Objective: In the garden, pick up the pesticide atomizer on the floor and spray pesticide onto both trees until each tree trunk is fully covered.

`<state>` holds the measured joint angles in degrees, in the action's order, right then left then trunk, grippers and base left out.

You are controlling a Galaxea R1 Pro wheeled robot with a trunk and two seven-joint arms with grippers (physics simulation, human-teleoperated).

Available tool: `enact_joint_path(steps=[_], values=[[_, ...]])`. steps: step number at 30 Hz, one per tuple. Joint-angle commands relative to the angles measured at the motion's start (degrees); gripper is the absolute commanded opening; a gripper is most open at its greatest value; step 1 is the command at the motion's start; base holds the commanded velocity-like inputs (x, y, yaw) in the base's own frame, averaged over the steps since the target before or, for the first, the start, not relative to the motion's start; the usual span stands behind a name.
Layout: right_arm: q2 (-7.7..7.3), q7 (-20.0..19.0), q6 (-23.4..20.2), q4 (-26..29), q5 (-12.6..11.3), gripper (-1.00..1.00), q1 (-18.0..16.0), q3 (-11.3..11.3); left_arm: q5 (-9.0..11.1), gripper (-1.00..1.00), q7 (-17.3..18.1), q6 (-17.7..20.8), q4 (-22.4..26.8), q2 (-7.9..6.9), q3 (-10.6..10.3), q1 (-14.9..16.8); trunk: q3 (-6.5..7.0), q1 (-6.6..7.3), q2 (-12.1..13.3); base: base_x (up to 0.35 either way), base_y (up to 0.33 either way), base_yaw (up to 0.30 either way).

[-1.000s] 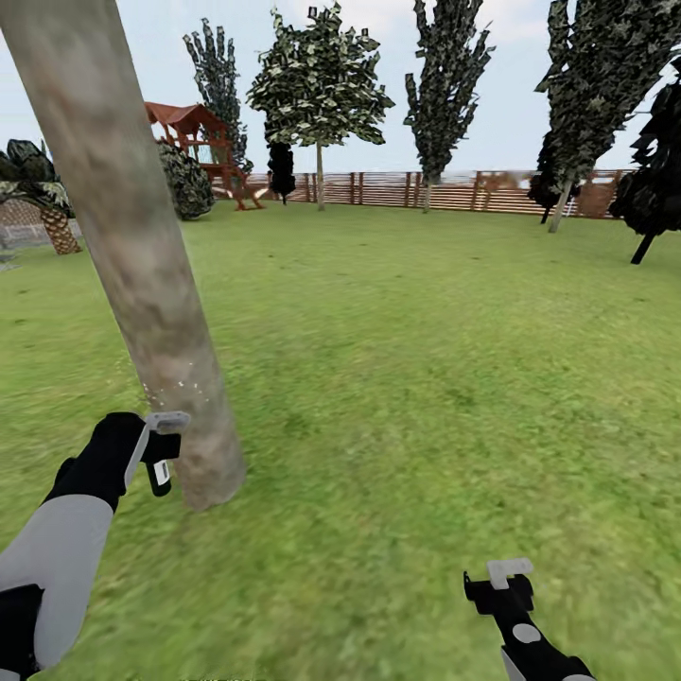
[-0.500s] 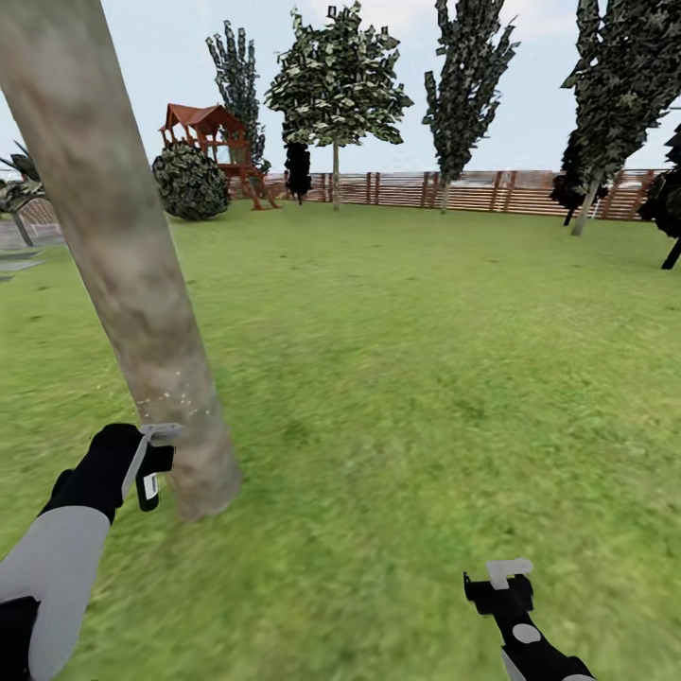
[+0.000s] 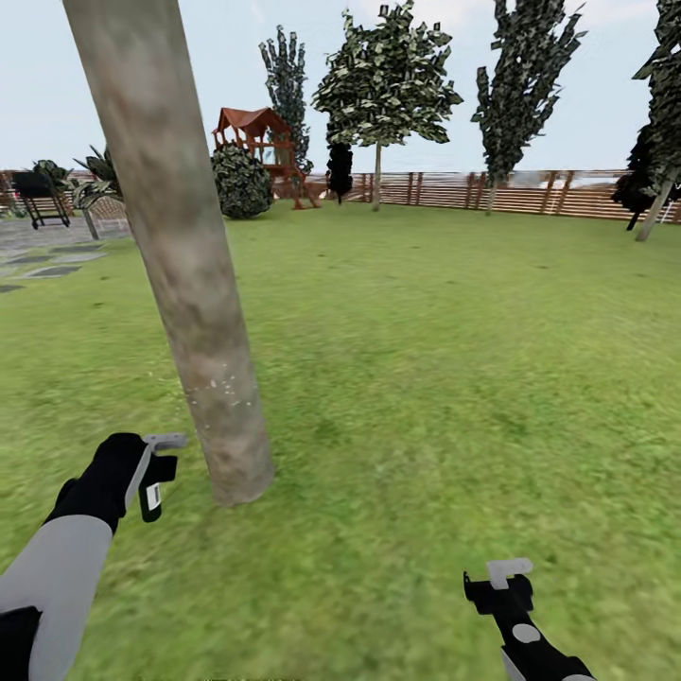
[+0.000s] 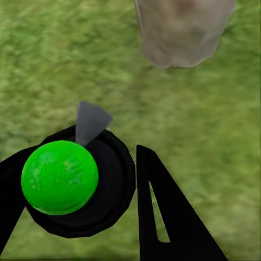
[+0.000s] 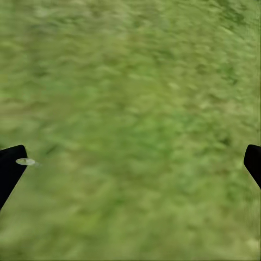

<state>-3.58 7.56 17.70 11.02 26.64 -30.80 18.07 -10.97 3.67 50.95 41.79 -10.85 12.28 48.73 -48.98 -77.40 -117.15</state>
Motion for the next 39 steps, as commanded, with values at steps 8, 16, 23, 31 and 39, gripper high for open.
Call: enact_joint_path(steps=[8,16,23,31,39], values=[[-0.11,0.18,0.23,-0.03,0.57,1.00,-0.05,0.39,-0.20,-1.00,0.38,0.20,-0.47,0.30,-0.02,-1.27,-0.05,0.01,-0.02,0.239,-0.044,0.034],[-0.11,0.18,0.23,-0.03,0.53,1.00,-0.05,0.39,-0.31,-1.00,0.49,0.20,-2.13,0.38,-0.06,-1.34,-0.05,0.01,-0.02,0.297,-0.099,0.000],[-0.11,0.18,0.23,-0.03,0.52,1.00,-0.05,0.39,-0.38,-1.00,0.55,0.27,-1.48,0.30,-0.06,-1.32,-0.05,0.01,-0.02,-0.093,-0.201,0.000],[-0.11,0.18,0.22,-0.12,0.58,1.00,-0.05,0.39,-0.40,-1.00,0.82,0.29,-1.27,0.02,-0.16,-1.02,-0.05,0.01,-0.02,-0.020,-0.017,0.091],[-0.20,0.21,0.23,0.00,0.52,1.00,-0.05,0.39,-0.39,-1.00,1.03,0.29,0.65,0.25,-0.18,-0.37,-0.05,0.01,-0.02,0.000,0.000,0.271]])
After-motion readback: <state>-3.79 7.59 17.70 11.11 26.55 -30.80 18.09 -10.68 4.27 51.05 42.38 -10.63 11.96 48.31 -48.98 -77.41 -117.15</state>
